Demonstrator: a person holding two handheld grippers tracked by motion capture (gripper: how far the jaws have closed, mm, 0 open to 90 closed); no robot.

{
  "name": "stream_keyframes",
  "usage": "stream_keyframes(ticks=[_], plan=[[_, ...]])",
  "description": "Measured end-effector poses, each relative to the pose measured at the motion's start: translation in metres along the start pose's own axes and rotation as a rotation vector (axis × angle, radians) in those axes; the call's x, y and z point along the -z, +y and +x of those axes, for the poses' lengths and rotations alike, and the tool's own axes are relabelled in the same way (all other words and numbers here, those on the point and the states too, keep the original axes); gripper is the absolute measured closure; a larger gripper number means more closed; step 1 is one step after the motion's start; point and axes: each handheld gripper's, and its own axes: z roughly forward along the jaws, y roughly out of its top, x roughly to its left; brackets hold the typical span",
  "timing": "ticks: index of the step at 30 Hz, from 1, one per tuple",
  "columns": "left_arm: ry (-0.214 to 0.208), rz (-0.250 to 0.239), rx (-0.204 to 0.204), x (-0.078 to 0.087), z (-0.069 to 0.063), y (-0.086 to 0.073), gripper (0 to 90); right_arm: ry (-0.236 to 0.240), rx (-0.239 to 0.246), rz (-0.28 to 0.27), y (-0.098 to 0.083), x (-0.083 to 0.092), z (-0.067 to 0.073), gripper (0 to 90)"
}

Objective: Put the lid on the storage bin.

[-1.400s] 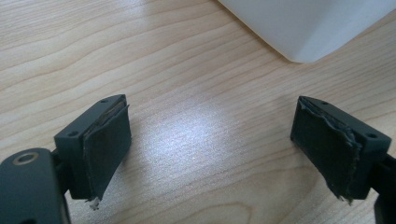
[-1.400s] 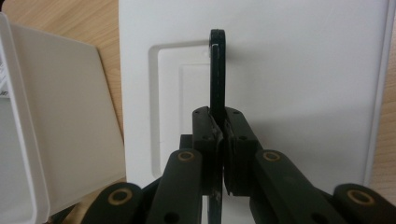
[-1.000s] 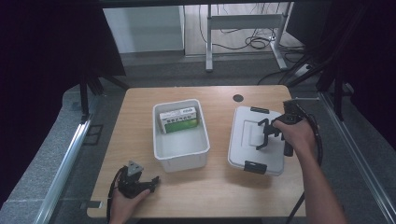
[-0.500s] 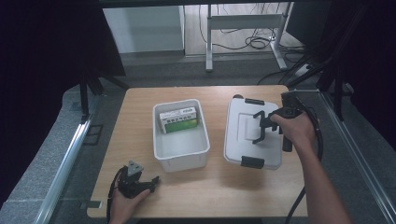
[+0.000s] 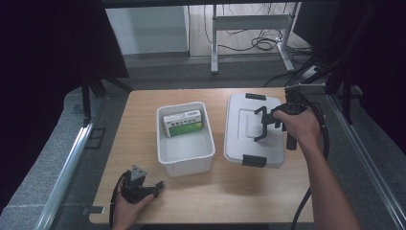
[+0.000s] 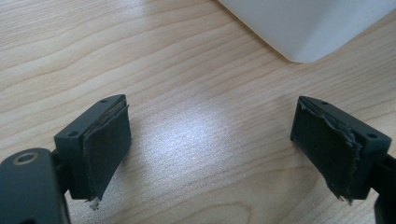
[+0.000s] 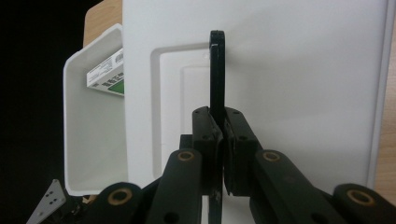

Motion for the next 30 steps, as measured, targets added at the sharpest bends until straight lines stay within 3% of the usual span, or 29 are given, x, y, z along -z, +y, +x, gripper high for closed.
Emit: stream_keyframes(ticks=[18,30], plan=[[0.000,0.003,-0.003,0.000,0.000,0.000,12.2,0.044,0.087,0.008,0.004,0.002,0.046,84.4],[0.000,0.001,-0.002,0.000,0.000,0.000,12.2,0.054,0.124,0.031,0.005,-0.005,0.064,84.5]])
